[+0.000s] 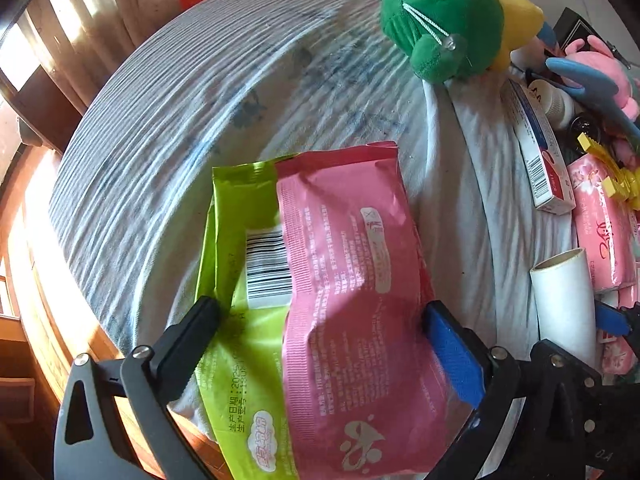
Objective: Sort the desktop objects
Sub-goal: 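Grasp the wipes pack with the left tool while the right tool grasps the white paper roll, then lift the wipes pack and paper roll and carry both over the crate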
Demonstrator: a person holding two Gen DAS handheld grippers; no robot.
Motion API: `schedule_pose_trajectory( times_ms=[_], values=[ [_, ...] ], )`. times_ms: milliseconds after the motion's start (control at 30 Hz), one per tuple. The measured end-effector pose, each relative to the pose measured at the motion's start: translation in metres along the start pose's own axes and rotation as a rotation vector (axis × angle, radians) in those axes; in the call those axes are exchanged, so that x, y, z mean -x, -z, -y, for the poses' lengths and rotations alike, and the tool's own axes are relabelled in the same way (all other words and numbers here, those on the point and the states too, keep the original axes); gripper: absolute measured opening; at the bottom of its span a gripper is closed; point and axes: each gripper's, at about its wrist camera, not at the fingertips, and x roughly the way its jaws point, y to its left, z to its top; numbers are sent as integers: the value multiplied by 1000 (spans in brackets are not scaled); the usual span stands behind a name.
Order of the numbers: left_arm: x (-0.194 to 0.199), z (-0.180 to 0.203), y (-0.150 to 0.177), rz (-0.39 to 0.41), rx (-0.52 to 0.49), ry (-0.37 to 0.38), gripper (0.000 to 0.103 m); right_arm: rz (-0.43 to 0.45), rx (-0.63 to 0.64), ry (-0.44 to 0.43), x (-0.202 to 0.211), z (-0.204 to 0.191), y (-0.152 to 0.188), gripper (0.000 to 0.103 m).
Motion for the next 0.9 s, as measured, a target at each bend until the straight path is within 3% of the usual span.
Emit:
schedule_pose_trajectory(
  times_ms=[67, 100, 133, 167, 200, 267, 300, 333, 633, 900],
  values=[
    [1, 0, 4, -8, -9, -5, 102, -13, 11, -5, -2, -3, 3, 71],
    [1, 2, 6, 9, -20, -10, 102, -20, 26, 6, -6, -6, 4, 53],
    [2, 3, 7, 29, -25, -6, 96, 7, 54, 65, -5, -11, 4, 46],
    [6, 4, 8, 51, -36, -4, 88, 15, 72, 82, -5, -14, 3, 46],
    [12, 5, 8, 70, -45, 3, 70, 18, 70, 69, -4, -15, 3, 46],
    [18, 5, 9, 81, -53, 23, 63, 25, 58, 28, 0, -16, 2, 46],
    [23, 4, 10, 99, -53, 37, 49, 37, 64, 26, 4, -18, 2, 46],
    [30, 2, 11, 119, -55, 44, 43, 55, 72, 22, 10, -20, 2, 46],
    [95, 32, 3, 297, -183, 76, 42, 224, 48, 6, 78, -22, -5, 46],
    [159, 83, -18, 484, -349, 169, 42, 429, -82, 112, 160, 14, 4, 46]
  ],
)
